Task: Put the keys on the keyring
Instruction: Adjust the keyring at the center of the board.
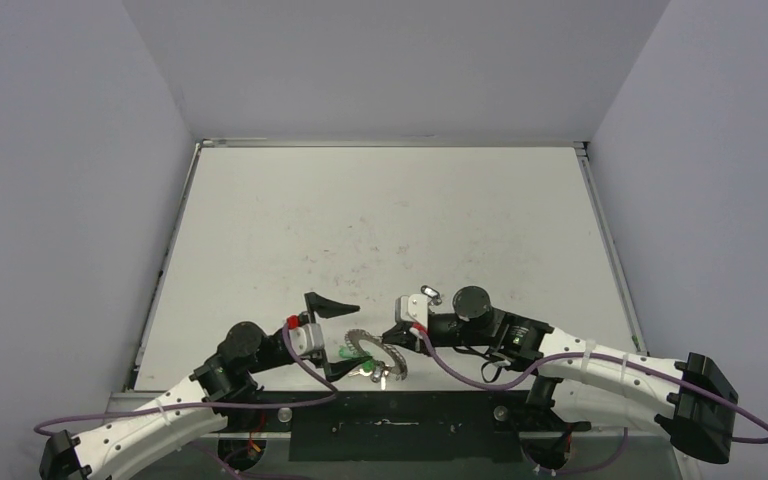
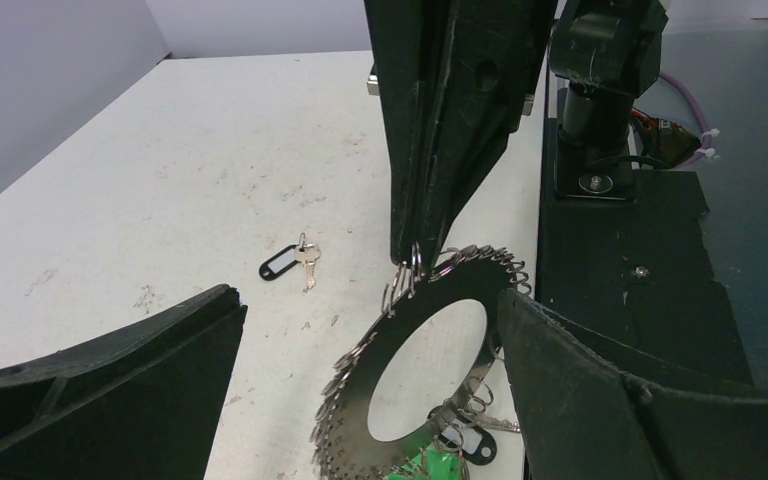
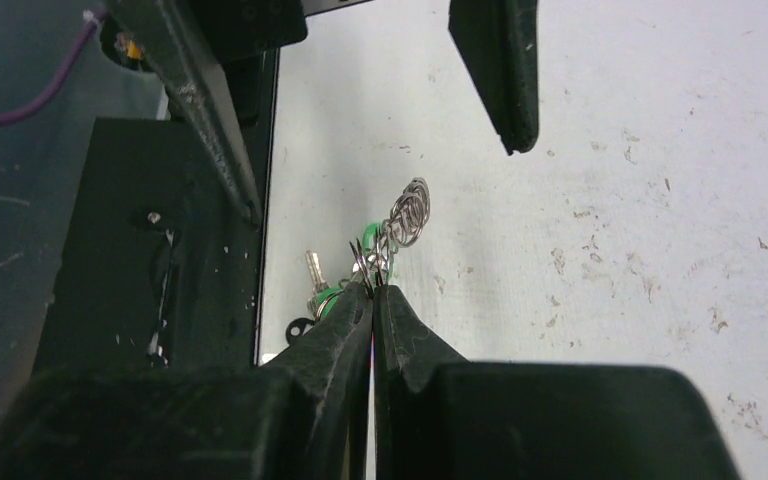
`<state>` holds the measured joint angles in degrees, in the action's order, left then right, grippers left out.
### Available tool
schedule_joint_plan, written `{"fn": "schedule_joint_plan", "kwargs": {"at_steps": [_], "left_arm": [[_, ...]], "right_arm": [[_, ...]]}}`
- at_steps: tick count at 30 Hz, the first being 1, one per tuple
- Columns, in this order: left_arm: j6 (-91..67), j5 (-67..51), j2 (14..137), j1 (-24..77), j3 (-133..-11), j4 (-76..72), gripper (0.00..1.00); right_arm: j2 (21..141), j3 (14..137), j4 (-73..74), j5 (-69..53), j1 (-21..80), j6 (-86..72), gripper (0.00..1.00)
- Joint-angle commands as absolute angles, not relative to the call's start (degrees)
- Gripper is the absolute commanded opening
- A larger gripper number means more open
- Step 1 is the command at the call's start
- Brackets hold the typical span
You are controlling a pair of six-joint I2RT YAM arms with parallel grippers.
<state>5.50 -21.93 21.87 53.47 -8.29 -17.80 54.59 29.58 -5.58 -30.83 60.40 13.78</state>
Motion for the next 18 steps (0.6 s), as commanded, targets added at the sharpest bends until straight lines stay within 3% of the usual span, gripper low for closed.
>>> {"fn": "schedule_joint_plan", "kwargs": {"at_steps": [1, 8, 12, 18], "left_arm": [[4.5, -21.9, 22.3, 53.6, -9.7, -22.0, 0.97], [-8.5, -9.5, 24.1, 53.5, -14.2, -14.3, 0.97], [-11.3, -8.3, 28.0, 53.5, -16.8, -11.2, 0.97], [-12.7, -7.4, 36.2, 53.4, -21.1, -7.5, 0.97]], "right_arm": [[53.0, 31.9, -14.5, -26.5, 59.4, 2.8, 0.00], [55.7, 30.0, -18.8, -24.8, 49.7, -15.7, 0.00], [57.2, 26.4, -24.0, -27.0, 44.0, -24.2, 0.00], [54.6, 22.1, -20.3, -22.8, 37.5, -28.6, 0.00]]}}
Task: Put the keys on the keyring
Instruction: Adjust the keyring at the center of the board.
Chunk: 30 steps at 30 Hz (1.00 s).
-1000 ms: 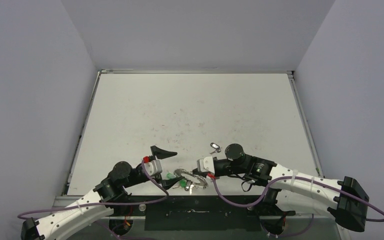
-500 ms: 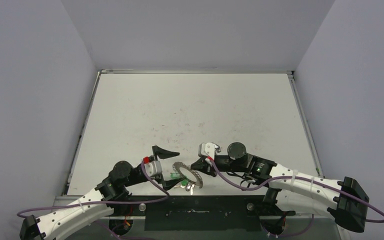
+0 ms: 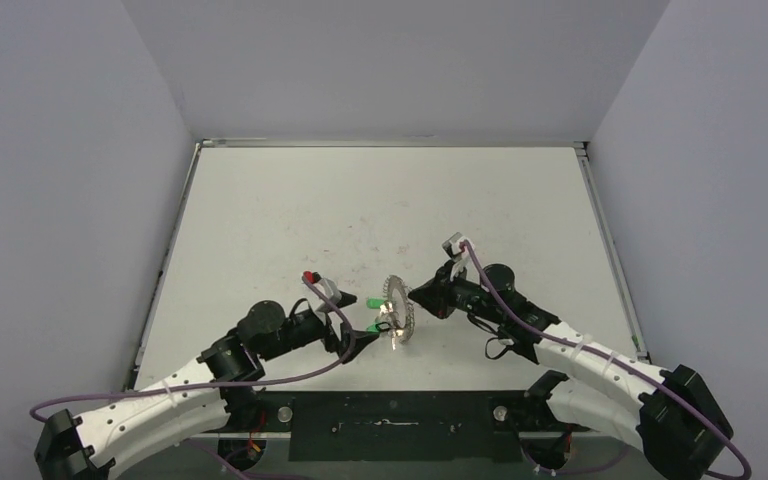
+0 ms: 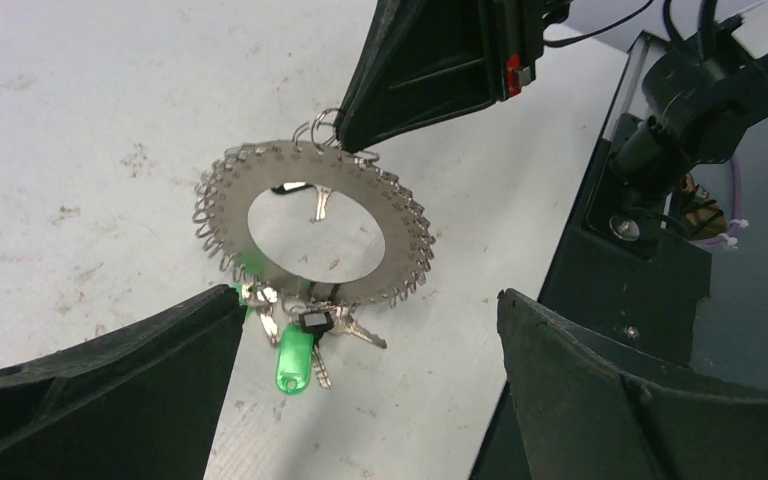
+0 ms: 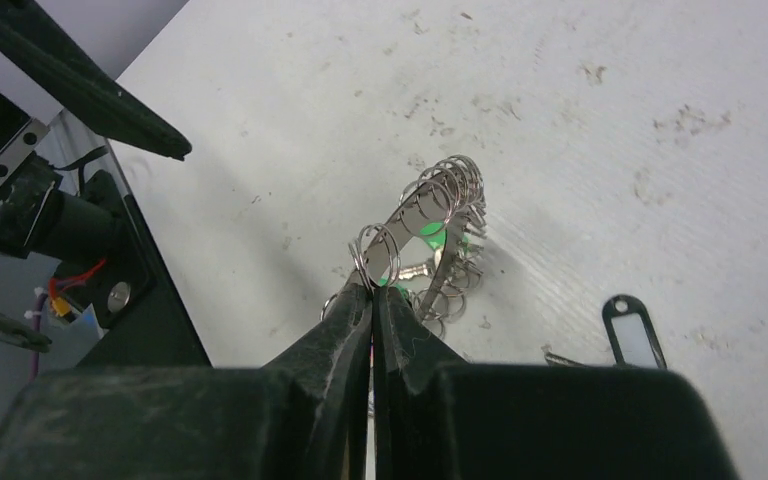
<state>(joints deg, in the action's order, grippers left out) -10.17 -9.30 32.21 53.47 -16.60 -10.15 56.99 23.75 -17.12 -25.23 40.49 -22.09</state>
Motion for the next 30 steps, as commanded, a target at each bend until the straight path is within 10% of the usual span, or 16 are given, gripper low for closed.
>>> {"fn": "schedule_joint_plan", "kwargs": {"at_steps": [1, 18, 30], "left_arm": [[-12.7, -7.5, 37.6, 53.4, -21.6, -7.5, 0.97], [-13.3, -5.0, 46.5, 53.5, -21.7, -12.0, 0.87], [-12.4, -6.4, 52.8, 53.0, -25.2, -7.9, 0.77]], "right_arm": [[54.2, 21.6, -19.5, -22.8, 36.2, -28.9, 0.00], [53.0, 21.5, -5.1, -20.2, 30.3, -15.7, 0.00], [72.1, 31.3, -1.9, -15.3, 46.4, -5.2, 0.00]]}}
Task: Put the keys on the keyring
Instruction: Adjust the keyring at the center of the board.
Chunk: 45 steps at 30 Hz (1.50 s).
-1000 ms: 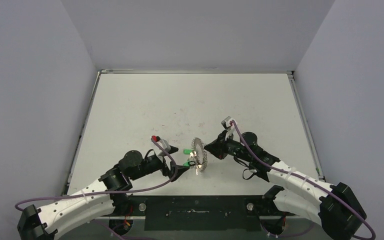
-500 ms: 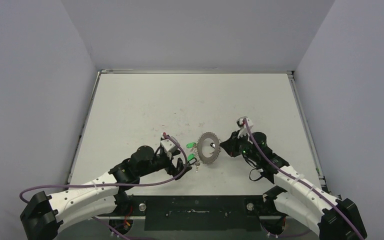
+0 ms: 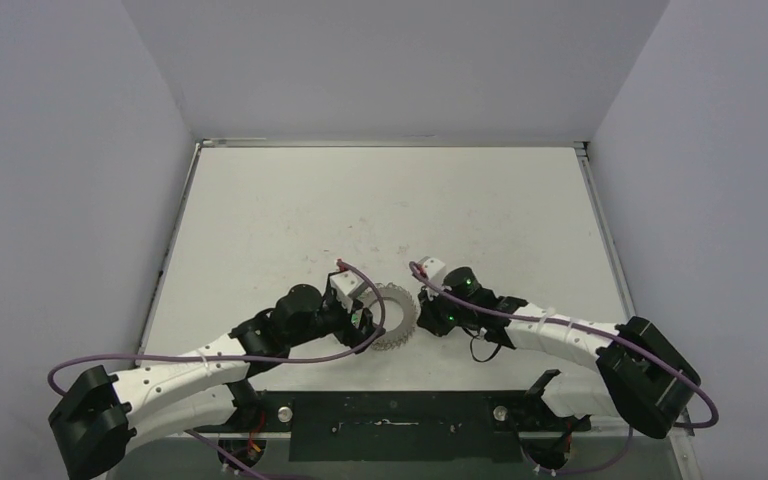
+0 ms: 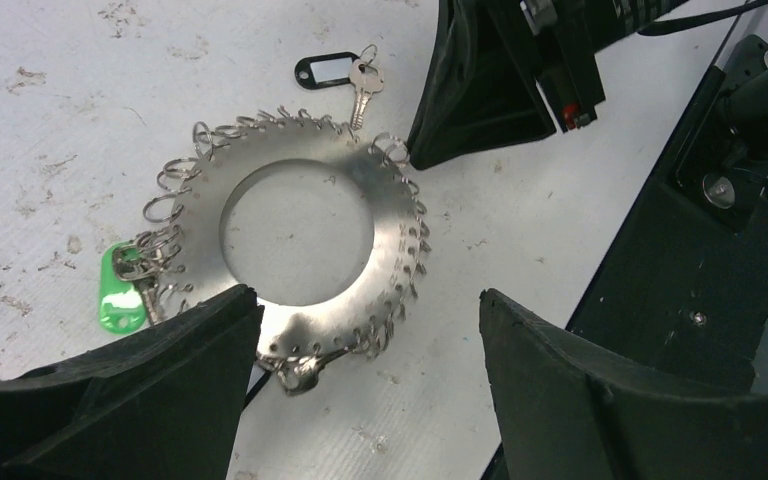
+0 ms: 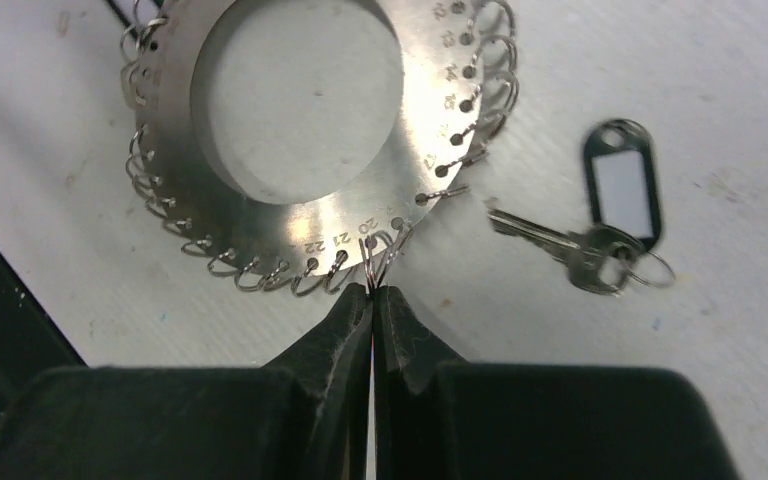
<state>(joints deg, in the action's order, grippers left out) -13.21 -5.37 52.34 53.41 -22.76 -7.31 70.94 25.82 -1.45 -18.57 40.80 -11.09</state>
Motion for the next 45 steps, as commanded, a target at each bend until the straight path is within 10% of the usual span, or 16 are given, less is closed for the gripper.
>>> {"fn": "schedule_joint_plan", "kwargs": {"at_steps": [1, 9, 45], "left_arm": [[-11.8, -7.0, 52.6, 53.0, -24.7, -8.4, 0.77], [-1.0, -15.3, 45.8, 53.1, -15.3, -20.6, 0.51], [13.6, -24.9, 49.7, 53.5, -8.5, -40.3, 0.23]], "right_arm": [[71.9, 31.7, -1.9, -15.0, 47.7, -3.6, 0.00], [65.4, 26.1, -15.8, -28.0, 51.0, 5.5, 0.00], [64.9, 24.8, -24.3, -40.0, 52.8, 7.8, 0.00]]}}
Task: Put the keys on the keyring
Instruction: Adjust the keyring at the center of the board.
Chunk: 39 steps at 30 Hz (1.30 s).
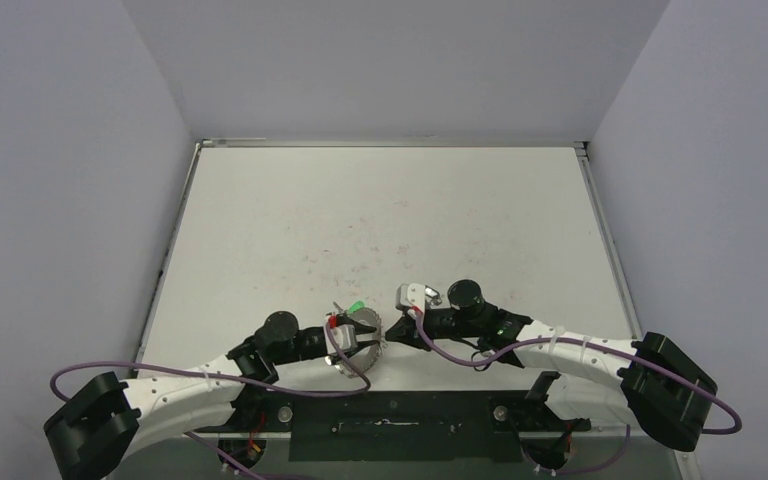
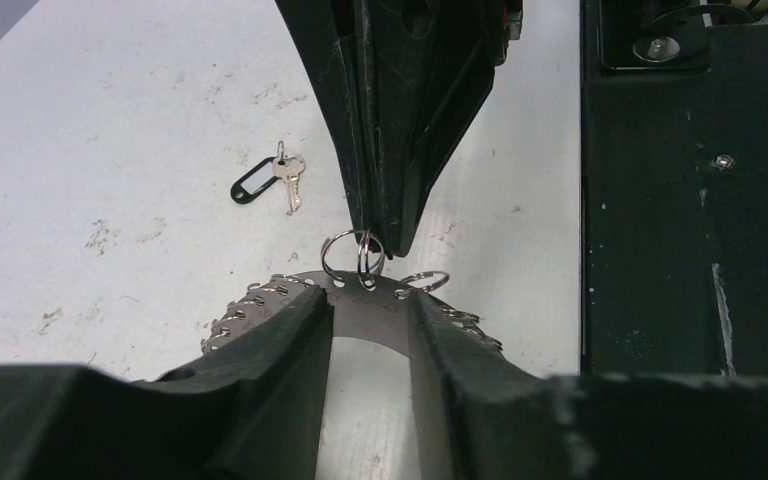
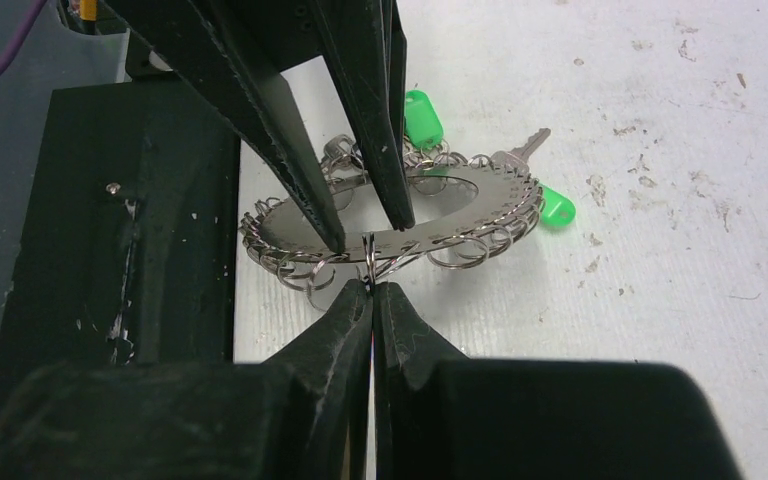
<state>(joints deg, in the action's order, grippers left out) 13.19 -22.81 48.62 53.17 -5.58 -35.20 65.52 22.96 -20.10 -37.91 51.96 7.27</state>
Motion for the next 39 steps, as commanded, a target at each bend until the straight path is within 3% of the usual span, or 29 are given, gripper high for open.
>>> {"fn": "schedule_joint_plan", "kwargs": {"at_steps": [1, 5, 13, 17, 23, 26, 30, 35, 39], "left_arm": [[13.5, -25.4, 50.0, 53.4, -8.7, -40.4, 0.20], [13.2, -27.0, 50.7, 53.4, -9.2, -40.3, 0.11], [13.7, -27.0, 49.1, 53.4, -9.5, -37.9, 0.10], [14.8, -25.3, 47.0, 53.4, -9.4, -34.2, 0.00], [14.5, -22.6, 46.2, 53.4, -9.0, -34.0, 0.00], [14.3, -22.7, 47.3, 53.4, -9.6, -34.5, 0.12], [14.1, -23.5, 49.4, 53.5, -10.1, -36.2, 0.13], [13.5, -23.7, 51.0, 53.7, -10.4, -37.7, 0.12], [13.2, -23.7, 50.2, 53.7, -10.4, -37.7, 0.00]], "right_arm": [[64.9, 24.8, -24.3, -39.7, 52.8, 7.8, 0.00], [65.0, 25.0, -24.5, -39.0, 53.0, 7.6, 0.00], [65.0, 25.2, -24.4, -38.3, 53.1, 7.3, 0.00], [64.4, 25.2, -24.5, -38.3, 53.2, 7.0, 0.00], [64.0, 25.0, -25.9, -39.2, 53.3, 6.5, 0.00], [64.0, 25.0, -26.4, -39.6, 53.5, 6.3, 0.00], [64.0, 24.9, -27.0, -39.7, 53.6, 6.0, 0.00], [64.0, 24.8, -26.8, -39.1, 53.8, 6.1, 0.00], [63.9, 24.8, -26.1, -38.3, 53.8, 6.1, 0.05]]}}
